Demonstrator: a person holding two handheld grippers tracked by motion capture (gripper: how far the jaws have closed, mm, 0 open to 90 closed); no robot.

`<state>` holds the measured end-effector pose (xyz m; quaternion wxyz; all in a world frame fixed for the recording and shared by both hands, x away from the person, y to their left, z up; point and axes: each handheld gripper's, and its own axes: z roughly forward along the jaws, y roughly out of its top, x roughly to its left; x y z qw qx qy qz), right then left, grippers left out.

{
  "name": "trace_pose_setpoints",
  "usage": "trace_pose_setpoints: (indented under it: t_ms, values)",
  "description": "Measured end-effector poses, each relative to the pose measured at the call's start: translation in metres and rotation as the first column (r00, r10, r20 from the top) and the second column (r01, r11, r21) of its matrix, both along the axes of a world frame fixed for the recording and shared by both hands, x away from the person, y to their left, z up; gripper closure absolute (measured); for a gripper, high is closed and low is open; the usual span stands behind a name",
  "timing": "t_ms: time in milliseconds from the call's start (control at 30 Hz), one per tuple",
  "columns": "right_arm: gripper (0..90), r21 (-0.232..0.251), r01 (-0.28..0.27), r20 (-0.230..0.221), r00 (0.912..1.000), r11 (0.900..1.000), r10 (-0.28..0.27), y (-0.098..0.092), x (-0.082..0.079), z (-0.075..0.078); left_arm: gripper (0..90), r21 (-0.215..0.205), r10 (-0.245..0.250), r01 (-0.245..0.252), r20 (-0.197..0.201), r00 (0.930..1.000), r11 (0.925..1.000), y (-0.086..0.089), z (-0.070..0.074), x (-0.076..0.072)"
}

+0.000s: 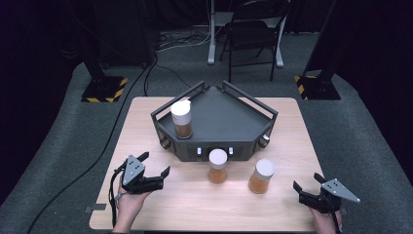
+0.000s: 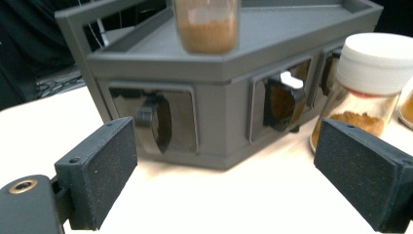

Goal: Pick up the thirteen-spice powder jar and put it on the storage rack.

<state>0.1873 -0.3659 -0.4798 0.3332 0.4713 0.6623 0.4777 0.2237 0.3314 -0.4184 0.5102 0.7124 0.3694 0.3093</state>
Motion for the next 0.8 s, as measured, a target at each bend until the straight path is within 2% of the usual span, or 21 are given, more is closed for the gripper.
trace_pose_setpoints:
  t_ms: [200,467,600,800]
  values:
    - [9.1,0.000,0.000,-0.002,1.0000,1.000,0.000,0.001,0.000,0.000,8.7,-0.016,0.016,-0.016,-0.022,0.9996,0.9997,0.009,-0.016,-0.009]
    - [9.1,0.000,-0.001,-0.003,1.0000,1.000,0.001,0.000,0.000,0.000,8.7,0.013,0.034,-0.033,-0.020,0.9992,0.9994,0.013,-0.036,-0.022]
    - [9.1,0.001,0.001,0.001,1.0000,1.000,-0.001,0.000,-0.001,0.000,8.8,0.002,0.043,-0.043,-0.020,0.9989,0.9991,0.016,-0.047,-0.027]
    - [9.1,0.001,0.002,0.000,1.0000,1.000,-0.002,0.001,0.000,0.000,8.9,0.031,0.064,-0.063,-0.012,0.9979,0.9975,0.019,-0.054,-0.037]
